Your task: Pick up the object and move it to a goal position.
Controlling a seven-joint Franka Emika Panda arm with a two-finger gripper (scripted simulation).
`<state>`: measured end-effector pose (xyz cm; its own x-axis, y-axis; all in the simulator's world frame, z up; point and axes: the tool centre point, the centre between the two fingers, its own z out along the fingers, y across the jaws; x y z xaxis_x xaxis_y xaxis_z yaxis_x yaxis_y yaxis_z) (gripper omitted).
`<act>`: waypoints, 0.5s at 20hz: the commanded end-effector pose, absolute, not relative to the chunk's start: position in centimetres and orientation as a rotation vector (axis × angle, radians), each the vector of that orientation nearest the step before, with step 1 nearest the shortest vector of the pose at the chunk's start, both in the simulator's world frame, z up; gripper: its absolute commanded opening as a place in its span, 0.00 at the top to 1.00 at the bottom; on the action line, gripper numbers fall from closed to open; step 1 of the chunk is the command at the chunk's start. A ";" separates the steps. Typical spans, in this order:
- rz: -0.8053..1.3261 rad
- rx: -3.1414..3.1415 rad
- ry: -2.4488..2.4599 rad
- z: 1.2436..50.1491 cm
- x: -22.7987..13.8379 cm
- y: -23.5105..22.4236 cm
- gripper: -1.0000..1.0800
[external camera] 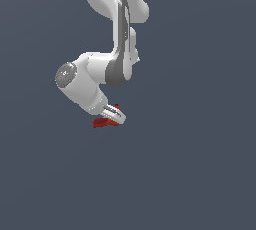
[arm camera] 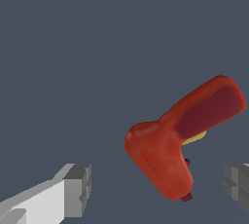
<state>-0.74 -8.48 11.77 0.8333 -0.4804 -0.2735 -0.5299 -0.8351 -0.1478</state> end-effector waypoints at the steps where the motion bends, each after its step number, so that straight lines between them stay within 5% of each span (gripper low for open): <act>1: 0.413 -2.685 0.928 10.1 -1.3 -9.7 0.00; 10: 0.608 -2.346 1.254 6.2 -2.6 -12.6 0.00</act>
<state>-2.47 -12.28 6.62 0.5379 -0.6603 -0.5240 -0.8221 -0.5485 -0.1527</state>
